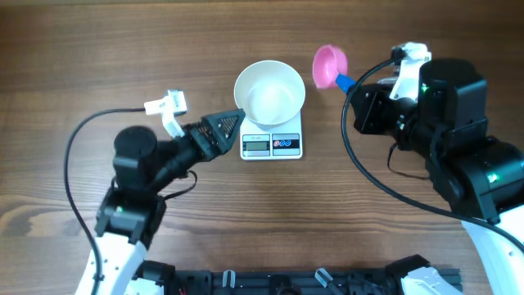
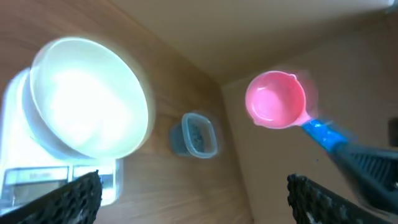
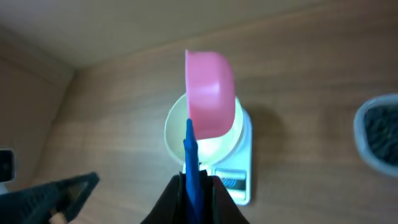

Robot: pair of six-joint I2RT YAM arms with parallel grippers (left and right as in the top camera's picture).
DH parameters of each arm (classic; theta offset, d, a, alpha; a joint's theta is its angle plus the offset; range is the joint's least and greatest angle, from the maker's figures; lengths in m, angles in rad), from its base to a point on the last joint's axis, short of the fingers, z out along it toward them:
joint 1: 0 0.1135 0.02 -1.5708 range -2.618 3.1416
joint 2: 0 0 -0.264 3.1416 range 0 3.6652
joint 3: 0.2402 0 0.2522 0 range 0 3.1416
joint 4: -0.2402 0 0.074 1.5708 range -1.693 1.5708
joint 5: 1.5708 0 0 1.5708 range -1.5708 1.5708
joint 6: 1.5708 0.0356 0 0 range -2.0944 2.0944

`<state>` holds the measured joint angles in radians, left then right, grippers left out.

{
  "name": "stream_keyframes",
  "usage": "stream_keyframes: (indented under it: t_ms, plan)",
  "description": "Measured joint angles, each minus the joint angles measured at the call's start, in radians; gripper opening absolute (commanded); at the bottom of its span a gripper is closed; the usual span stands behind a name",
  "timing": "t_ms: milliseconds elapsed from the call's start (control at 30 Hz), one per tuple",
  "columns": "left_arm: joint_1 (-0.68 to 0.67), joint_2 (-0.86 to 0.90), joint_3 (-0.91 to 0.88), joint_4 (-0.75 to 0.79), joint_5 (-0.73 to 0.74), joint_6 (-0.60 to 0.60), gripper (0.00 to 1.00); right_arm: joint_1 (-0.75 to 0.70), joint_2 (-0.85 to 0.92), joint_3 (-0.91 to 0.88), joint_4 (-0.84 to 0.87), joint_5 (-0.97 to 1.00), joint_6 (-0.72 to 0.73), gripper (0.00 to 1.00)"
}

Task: Scoop item into bowl and weigh 150g on scale
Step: 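Move the left gripper to the scale buttons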

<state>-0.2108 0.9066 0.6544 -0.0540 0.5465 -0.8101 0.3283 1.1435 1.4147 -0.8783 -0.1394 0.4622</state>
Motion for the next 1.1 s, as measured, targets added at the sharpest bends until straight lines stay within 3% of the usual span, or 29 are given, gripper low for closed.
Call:
stream_keyframes:
  t_ms: [67, 167, 233, 367, 633, 833, 1100]
  plan:
    - [-0.003, 0.082, 0.238, -0.356, -0.081, 0.112, 1.00, 0.000, 0.000, 0.000, 0.023, 0.041, -0.018, 0.04]
    - [-0.003, 0.218, 0.596, -0.720, -0.264, 0.251, 1.00, 0.000, 0.000, 0.000, 0.020, 0.085, -0.046, 0.04]
    - [-0.003, 0.276, 0.712, -0.846, -0.330, 0.295, 1.00, 0.000, 0.000, 0.000, 0.003, 0.097, -0.056, 0.04]
    - [-0.011, 0.317, 0.734, -1.010, -0.369, 0.320, 1.00, -0.046, 0.000, 0.027, -0.031, 0.100, -0.076, 0.04]
    - [-0.235, 0.321, 0.521, -0.874, -0.407, 0.297, 1.00, -0.097, 0.010, 0.174, -0.143, 0.100, -0.097, 0.04]
    - [-0.310, 0.340, 0.483, -0.876, -0.497, 0.213, 1.00, -0.111, 0.168, 0.497, -0.333, 0.082, -0.082, 0.04]
    - [-0.360, 0.675, 0.483, -0.782, -0.553, 0.190, 1.00, -0.111, 0.225, 0.508, -0.384, 0.050, -0.083, 0.04]
